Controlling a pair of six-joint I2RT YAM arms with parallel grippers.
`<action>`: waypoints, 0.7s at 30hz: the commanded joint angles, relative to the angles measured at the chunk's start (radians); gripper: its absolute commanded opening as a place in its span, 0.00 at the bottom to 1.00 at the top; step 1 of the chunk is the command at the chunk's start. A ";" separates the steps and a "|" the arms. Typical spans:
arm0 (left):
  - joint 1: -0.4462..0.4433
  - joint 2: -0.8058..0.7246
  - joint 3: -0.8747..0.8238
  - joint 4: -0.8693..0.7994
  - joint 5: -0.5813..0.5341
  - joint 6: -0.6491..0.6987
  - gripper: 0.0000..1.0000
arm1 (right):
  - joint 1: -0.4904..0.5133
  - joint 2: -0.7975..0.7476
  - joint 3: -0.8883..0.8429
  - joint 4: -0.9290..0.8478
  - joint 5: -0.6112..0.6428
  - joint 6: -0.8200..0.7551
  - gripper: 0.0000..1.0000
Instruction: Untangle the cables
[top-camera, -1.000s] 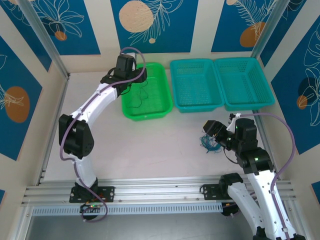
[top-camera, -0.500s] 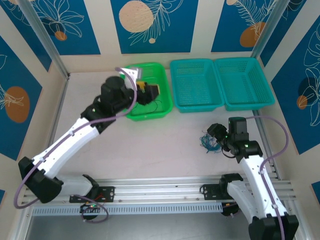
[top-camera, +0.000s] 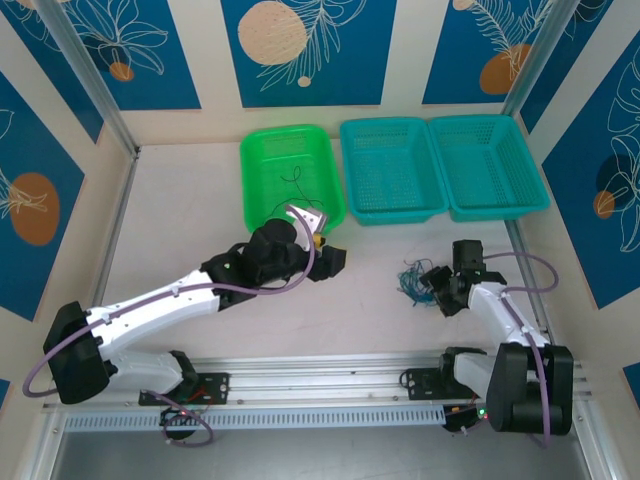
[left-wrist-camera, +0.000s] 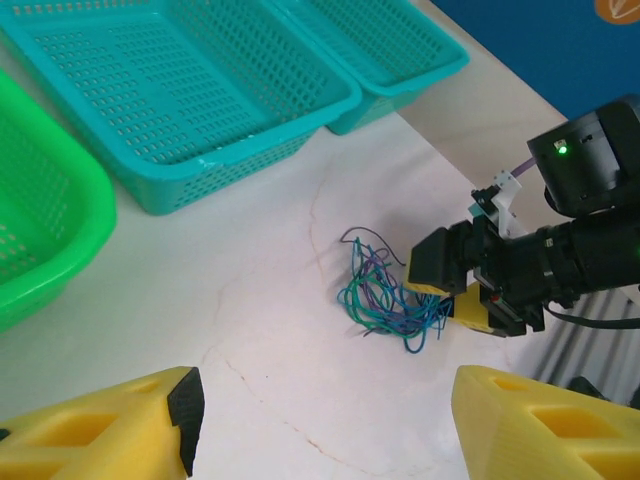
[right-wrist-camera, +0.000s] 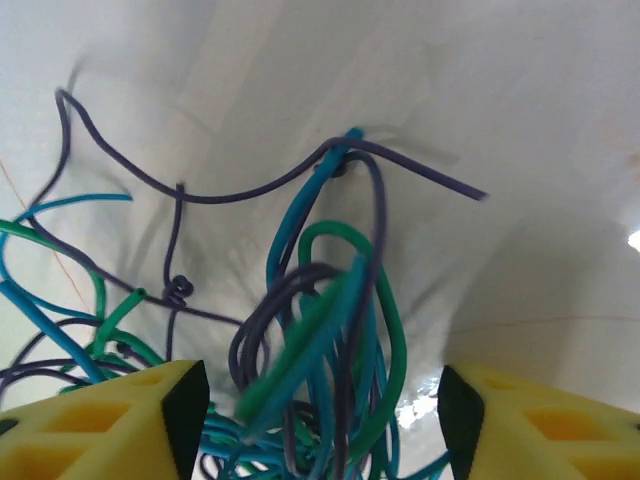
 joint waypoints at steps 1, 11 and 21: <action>-0.006 -0.028 -0.024 0.035 -0.068 -0.013 0.67 | -0.004 0.011 -0.018 0.081 -0.037 -0.016 0.47; -0.003 -0.086 -0.060 -0.030 -0.094 -0.047 0.73 | 0.076 -0.203 0.008 0.046 -0.041 -0.152 0.00; -0.003 -0.059 0.018 -0.047 0.140 -0.130 0.73 | 0.534 -0.182 0.297 -0.220 0.363 -0.172 0.00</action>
